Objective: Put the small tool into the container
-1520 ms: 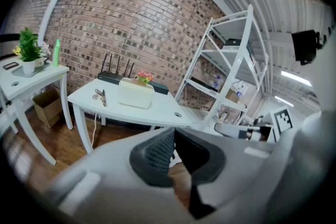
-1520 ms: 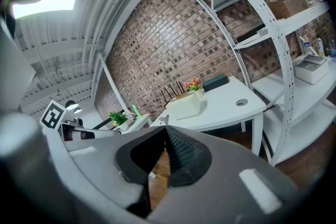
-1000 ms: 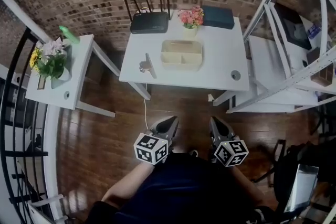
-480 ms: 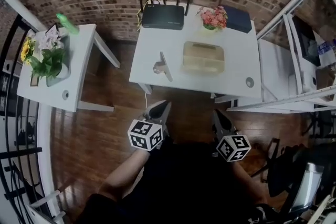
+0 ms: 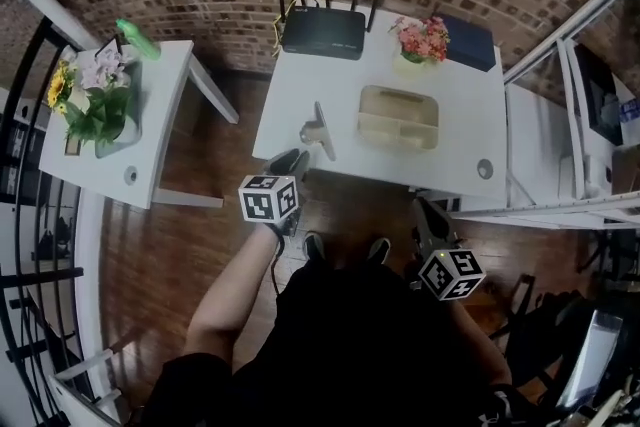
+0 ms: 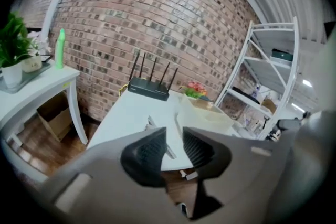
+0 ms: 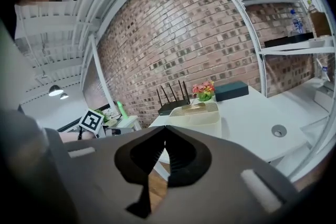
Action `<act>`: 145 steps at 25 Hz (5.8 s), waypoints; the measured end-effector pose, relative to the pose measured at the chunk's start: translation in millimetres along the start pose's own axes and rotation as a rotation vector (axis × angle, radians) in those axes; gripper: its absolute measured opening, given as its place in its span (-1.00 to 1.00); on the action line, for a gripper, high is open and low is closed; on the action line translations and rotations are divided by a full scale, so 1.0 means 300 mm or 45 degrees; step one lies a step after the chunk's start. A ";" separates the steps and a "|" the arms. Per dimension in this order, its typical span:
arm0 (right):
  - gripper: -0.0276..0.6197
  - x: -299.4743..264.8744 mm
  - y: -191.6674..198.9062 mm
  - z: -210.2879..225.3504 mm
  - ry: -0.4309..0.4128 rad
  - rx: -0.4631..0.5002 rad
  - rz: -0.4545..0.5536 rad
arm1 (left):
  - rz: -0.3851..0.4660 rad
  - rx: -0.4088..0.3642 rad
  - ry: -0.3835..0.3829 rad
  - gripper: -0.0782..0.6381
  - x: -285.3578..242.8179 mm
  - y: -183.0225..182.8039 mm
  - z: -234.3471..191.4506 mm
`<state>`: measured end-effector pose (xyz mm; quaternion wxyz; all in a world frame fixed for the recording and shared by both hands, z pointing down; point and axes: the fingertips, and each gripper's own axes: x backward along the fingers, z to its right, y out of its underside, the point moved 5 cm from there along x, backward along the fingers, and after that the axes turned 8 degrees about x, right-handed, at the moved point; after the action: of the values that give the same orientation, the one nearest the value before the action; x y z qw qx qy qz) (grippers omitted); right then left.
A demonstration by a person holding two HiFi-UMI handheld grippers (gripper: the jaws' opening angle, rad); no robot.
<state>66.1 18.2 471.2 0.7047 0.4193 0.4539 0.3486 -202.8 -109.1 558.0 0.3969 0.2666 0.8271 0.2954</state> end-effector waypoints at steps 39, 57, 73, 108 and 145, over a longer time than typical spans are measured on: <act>-0.88 0.046 0.029 0.259 0.125 -0.117 -0.003 | -0.200 0.140 -0.062 -0.67 -0.319 -0.045 -0.136; -0.88 0.007 0.029 0.213 0.028 -0.141 0.014 | -0.277 -1.450 0.175 -0.68 -0.170 -0.207 0.465; -0.88 0.069 0.055 0.283 0.100 -0.212 0.033 | -0.795 -2.208 0.119 -0.67 -0.358 -0.051 0.509; -0.88 0.069 0.068 0.293 0.104 -0.229 0.006 | -0.275 -1.155 0.363 -0.68 -0.329 -0.209 0.620; -0.88 0.046 0.094 0.289 0.076 -0.251 -0.036 | -0.383 -0.800 0.191 -0.57 -0.433 -0.019 0.414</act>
<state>148.6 17.7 512.4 0.7336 0.3311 0.4441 0.3938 -32.3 -166.3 555.2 0.4366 -0.0157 0.7529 0.4923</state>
